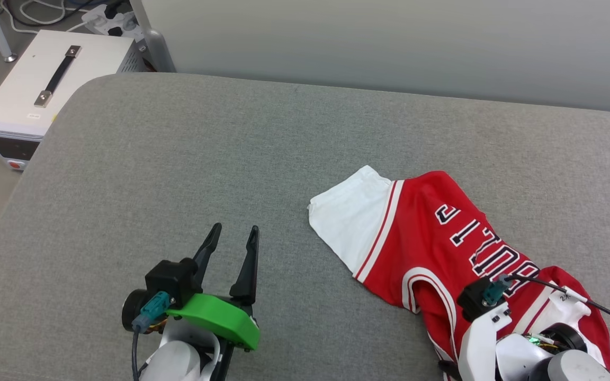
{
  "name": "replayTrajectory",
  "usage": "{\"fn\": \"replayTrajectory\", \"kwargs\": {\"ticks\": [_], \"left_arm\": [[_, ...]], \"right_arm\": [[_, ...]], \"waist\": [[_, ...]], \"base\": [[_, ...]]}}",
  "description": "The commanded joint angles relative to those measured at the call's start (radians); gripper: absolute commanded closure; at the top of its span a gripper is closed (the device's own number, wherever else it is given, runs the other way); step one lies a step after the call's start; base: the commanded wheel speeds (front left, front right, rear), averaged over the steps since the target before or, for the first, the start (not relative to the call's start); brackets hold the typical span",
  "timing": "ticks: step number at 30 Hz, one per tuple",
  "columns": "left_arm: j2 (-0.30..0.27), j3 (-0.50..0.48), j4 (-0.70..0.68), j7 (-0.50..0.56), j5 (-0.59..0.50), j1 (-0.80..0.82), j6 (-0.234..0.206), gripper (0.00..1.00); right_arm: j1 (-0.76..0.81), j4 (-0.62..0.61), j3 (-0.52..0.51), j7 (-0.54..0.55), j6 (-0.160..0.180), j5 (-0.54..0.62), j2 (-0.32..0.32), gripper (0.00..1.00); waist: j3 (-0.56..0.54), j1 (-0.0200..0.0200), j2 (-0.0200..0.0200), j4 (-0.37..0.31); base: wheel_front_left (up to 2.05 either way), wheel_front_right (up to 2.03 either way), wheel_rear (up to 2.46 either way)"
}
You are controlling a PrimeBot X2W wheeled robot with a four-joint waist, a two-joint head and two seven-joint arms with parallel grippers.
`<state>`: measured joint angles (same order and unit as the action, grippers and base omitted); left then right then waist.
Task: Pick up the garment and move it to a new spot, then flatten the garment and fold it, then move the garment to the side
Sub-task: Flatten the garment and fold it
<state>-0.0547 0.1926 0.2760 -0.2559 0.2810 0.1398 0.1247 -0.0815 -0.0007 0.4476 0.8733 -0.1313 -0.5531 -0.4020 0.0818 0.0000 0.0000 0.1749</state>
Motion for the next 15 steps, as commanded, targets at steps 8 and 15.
{"fn": "replayTrajectory", "kwargs": {"ticks": [8, 15], "left_arm": [[0.005, 0.007, 0.000, -0.006, -0.001, -0.009, 0.000, 0.00], [0.005, 0.021, -0.010, -0.006, 0.012, 0.014, -0.004, 0.00]], "right_arm": [[-0.074, -0.082, -0.109, 0.026, 0.001, -0.038, -0.018, 0.00], [-0.164, -0.030, -0.277, 0.145, 0.001, 0.011, -0.084, 0.00]], "waist": [[0.007, 0.0000, 0.0000, 0.015], [0.050, 0.0000, 0.0000, 0.051]], "base": [[0.00, 0.00, 0.00], [0.00, 0.00, 0.00]]}}
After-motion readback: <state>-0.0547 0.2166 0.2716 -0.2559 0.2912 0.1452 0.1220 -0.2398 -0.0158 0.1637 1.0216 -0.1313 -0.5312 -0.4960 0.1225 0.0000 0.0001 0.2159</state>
